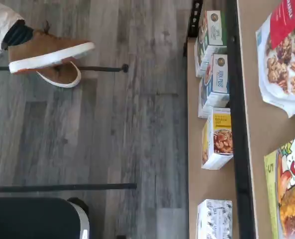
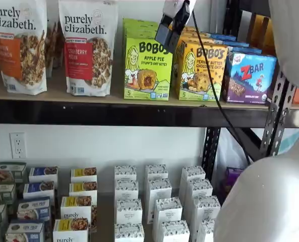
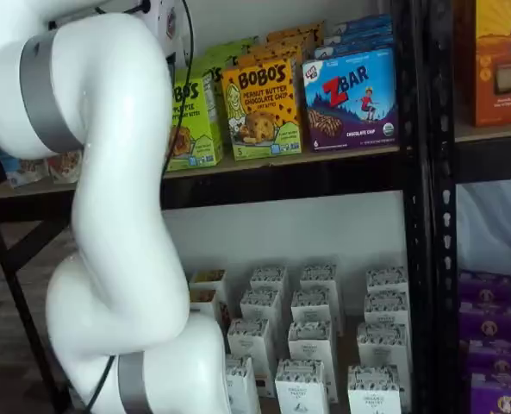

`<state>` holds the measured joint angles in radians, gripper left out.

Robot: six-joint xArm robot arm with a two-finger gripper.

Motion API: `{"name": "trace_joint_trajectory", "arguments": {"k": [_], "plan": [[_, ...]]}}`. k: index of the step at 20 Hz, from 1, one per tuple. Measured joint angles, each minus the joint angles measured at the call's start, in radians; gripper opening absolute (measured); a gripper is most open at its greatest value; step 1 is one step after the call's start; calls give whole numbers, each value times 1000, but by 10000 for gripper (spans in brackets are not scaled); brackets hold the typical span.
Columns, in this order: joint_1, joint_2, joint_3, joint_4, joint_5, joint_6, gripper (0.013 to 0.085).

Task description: Pick the green box on the top shelf, the fourth from the left

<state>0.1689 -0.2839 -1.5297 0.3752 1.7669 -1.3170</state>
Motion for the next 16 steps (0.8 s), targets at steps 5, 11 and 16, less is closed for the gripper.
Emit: {"name": "trace_joint_trajectory", "arguments": {"k": [5, 11, 16], "plan": [[-17, 74, -102, -17, 117, -7, 850], [-43, 84, -114, 12, 115, -25, 850], [-54, 51, -67, 43, 36, -36, 850]]}}
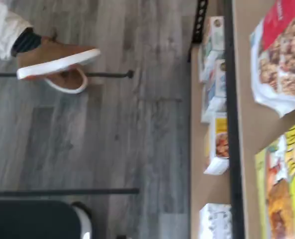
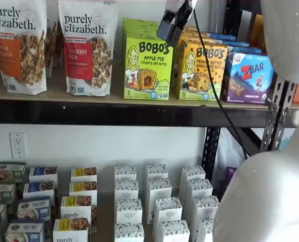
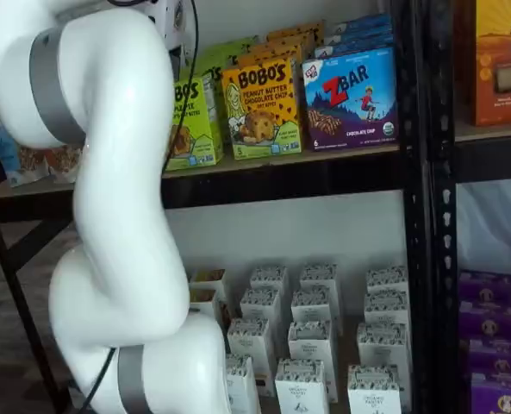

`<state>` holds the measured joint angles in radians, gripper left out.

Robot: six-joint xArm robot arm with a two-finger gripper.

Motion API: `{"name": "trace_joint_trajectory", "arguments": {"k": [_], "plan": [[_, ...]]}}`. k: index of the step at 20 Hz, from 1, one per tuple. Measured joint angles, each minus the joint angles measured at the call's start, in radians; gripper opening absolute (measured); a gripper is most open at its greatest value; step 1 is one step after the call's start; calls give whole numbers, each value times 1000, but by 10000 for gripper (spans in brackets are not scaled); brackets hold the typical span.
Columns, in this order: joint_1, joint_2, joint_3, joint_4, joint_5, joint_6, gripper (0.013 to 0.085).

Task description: Pick the green box on the top shelf, the fourth from the left

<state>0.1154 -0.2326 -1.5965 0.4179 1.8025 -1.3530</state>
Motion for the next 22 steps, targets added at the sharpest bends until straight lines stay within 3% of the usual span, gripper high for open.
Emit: {"name": "trace_joint_trajectory", "arguments": {"k": [6, 13, 22], "plan": [[4, -25, 42, 25, -94, 0, 850], [20, -40, 75, 20, -214, 7, 850], [30, 3, 50, -3, -264, 7, 850]]}}
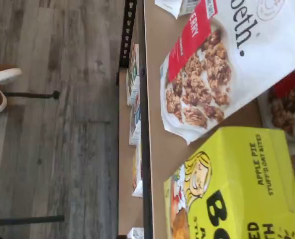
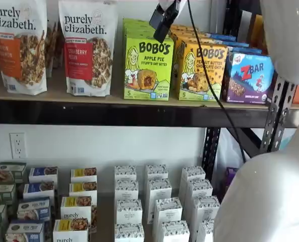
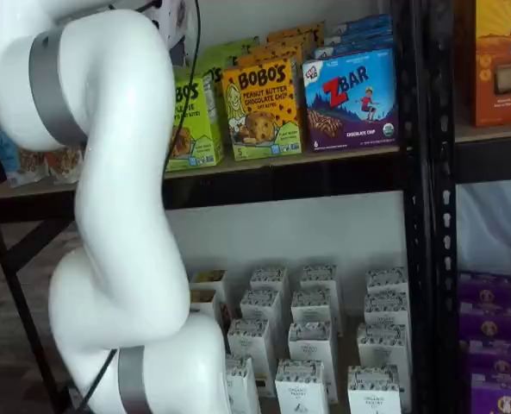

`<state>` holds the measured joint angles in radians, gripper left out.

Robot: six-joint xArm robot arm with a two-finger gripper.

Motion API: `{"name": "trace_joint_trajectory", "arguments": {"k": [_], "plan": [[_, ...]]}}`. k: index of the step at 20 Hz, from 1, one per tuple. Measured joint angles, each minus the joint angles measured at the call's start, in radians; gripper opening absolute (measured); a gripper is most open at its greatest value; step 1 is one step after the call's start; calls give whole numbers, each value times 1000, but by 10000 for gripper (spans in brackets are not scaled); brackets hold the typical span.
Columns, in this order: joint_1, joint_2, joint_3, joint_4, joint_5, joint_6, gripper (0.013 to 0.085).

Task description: Pick the green box on the top shelf, the fourth from the left

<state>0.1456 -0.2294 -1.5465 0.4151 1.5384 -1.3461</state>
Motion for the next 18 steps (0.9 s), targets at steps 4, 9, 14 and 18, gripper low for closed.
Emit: {"name": "trace_joint_trajectory", "arguments": {"k": [4, 9, 14, 18], "plan": [[-11, 33, -30, -6, 6, -12, 850], [-24, 73, -71, -20, 18, -27, 850], [-32, 105, -102, -46, 35, -38, 850], [-33, 121, -114, -63, 39, -43, 850]]}}
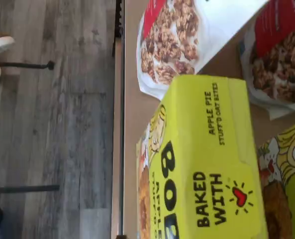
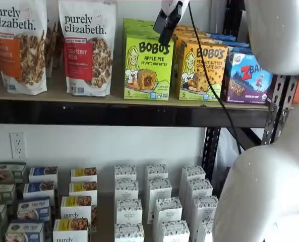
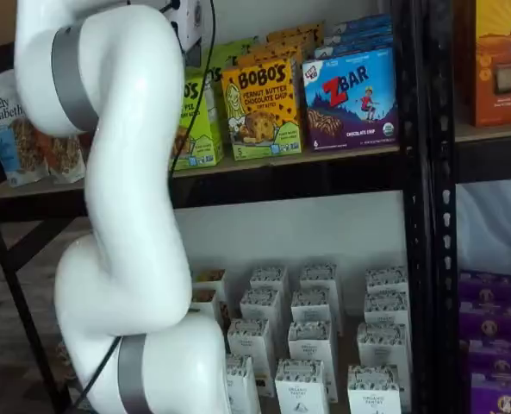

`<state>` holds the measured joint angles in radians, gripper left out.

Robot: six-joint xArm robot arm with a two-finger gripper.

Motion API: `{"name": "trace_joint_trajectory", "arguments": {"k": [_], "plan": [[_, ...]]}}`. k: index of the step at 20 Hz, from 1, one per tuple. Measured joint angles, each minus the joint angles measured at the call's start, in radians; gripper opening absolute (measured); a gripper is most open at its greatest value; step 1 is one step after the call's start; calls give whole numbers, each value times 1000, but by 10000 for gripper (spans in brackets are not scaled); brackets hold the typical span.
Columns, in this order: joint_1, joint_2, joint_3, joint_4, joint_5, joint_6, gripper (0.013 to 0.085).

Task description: Pick the green box on the top shelf, the fourth from the left

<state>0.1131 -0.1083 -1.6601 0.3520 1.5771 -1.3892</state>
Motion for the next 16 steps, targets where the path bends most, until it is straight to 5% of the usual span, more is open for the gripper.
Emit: {"name": "trace_joint_trajectory", "arguments": {"k": [16], "plan": [[30, 27, 10, -52, -2, 9, 850]]}}
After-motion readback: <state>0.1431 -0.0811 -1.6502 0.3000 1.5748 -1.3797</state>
